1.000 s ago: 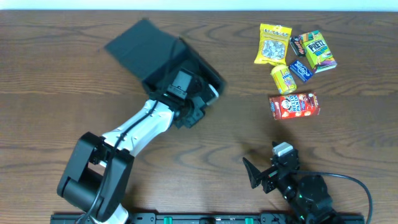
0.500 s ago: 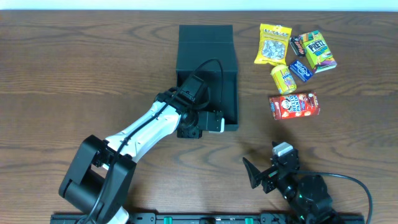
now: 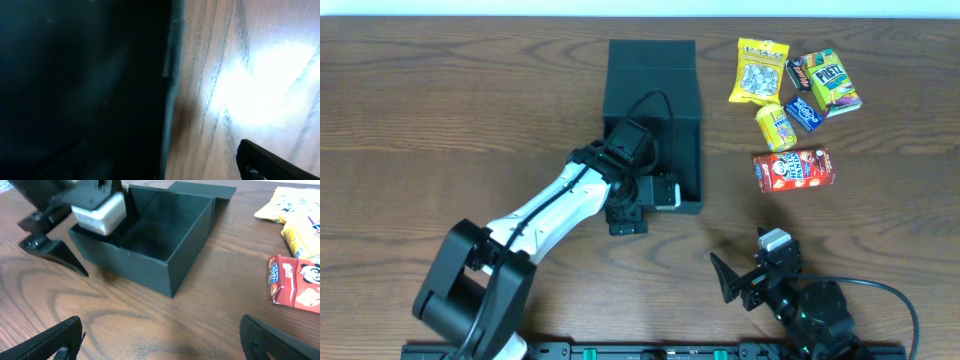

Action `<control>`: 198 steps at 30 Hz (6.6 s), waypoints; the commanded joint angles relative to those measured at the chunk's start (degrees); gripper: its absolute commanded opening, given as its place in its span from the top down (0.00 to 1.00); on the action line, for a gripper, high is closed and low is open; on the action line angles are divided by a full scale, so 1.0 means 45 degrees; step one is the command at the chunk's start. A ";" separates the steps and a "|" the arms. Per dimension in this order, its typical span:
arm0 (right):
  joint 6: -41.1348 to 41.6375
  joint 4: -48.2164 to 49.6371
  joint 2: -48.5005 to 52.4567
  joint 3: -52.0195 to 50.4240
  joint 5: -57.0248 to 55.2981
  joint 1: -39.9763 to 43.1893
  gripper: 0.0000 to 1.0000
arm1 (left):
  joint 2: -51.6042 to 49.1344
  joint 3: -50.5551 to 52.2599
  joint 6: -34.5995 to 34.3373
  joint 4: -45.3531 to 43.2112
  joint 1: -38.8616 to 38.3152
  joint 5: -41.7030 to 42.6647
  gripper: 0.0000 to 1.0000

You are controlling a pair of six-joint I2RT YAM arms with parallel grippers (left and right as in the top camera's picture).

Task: Pack container
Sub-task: 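Release the lid and retract the left arm toward the front, then reach the right gripper to the yellow HACKS bag and grasp it, then carry the HACKS bag left and lower it into the box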

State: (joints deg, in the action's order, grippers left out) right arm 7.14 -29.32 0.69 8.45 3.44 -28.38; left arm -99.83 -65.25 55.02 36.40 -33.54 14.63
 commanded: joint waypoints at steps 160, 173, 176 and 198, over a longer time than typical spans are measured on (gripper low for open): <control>0.2934 -0.1617 3.1581 2.3945 0.2744 0.7082 0.18 | 1.1769 -0.1559 -1.3658 0.6776 -0.0044 -0.3055 0.05; 0.2939 -0.1583 3.1659 2.3945 0.2322 0.7043 0.90 | 1.1769 -0.1559 -1.3658 0.6776 -0.0044 -0.3055 0.05; 0.2943 -0.1593 3.1644 2.3979 0.2331 0.7043 0.99 | 1.1769 -0.1559 -1.3658 0.6781 -0.0044 -0.3055 0.05; 0.1865 -0.5231 2.8419 2.6690 0.4153 0.6091 0.99 | 1.1769 -0.1559 -1.3658 0.6776 -0.0044 -0.3055 0.05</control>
State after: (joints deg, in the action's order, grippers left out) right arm 17.32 -51.46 134.87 126.50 20.14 1.48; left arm -47.03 -71.57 -6.02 66.83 -33.61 1.26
